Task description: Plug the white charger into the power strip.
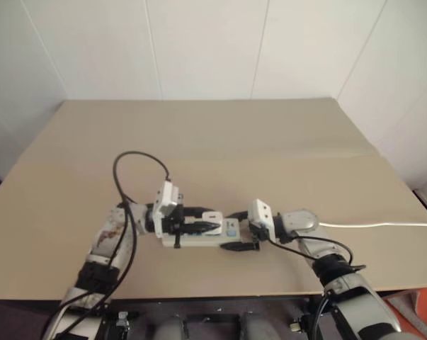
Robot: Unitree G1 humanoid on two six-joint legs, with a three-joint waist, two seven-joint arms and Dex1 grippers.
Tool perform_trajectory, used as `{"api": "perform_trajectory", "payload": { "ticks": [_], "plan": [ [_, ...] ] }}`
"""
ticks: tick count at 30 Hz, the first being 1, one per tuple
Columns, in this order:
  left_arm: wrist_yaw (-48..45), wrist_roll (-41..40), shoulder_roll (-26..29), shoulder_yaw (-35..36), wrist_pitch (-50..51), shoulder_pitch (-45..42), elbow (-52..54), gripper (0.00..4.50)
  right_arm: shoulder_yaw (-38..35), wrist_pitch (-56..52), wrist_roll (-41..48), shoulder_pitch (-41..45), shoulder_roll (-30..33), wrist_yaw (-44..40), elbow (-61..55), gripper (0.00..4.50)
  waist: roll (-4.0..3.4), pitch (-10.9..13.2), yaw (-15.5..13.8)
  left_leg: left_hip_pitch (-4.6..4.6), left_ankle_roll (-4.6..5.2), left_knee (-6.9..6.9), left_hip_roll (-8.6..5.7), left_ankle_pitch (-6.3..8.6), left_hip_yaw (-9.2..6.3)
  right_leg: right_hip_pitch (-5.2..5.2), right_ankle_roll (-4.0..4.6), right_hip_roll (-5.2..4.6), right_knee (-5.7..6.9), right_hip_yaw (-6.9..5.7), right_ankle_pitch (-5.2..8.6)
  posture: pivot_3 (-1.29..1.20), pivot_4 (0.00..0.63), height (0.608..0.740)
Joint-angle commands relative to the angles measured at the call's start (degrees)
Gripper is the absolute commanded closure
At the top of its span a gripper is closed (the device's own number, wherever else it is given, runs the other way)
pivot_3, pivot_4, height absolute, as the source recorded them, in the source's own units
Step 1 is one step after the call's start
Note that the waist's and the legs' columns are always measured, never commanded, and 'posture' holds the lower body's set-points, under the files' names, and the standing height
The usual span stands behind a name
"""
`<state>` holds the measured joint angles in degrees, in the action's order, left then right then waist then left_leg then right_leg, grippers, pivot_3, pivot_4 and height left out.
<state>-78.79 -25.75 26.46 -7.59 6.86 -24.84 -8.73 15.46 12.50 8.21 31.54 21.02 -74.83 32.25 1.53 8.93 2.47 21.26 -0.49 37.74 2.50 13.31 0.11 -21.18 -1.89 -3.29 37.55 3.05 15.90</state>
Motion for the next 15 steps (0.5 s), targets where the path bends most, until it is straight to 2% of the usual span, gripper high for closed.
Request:
{"api": "perform_trajectory", "payload": {
  "ticks": [1,15],
  "plan": [
    [-1.15,0.64,-0.67,-0.12,-2.61,-1.56,-0.67,3.49,2.51,-2.24,-3.65,-2.08,1.83,-0.56,1.24,1.08,0.0,0.0,-0.01,0.02,0.01,0.0,0.0,0.01,0.0,0.0,0.0,-0.01,-0.03,0.0,0.0,0.0,0.15,0.74],
    [-2.1,1.79,-2.46,-0.27,-4.2,-3.19,-3.27,3.49,2.43,-3.88,-3.42,-2.85,2.14,-0.3,-0.66,1.08,0.0,0.0,-0.1,0.2,0.08,-0.07,0.02,0.1,0.0,-0.03,-0.01,-0.02,-0.36,-0.07,-0.01,0.0,0.15,0.74]
  ]
}}
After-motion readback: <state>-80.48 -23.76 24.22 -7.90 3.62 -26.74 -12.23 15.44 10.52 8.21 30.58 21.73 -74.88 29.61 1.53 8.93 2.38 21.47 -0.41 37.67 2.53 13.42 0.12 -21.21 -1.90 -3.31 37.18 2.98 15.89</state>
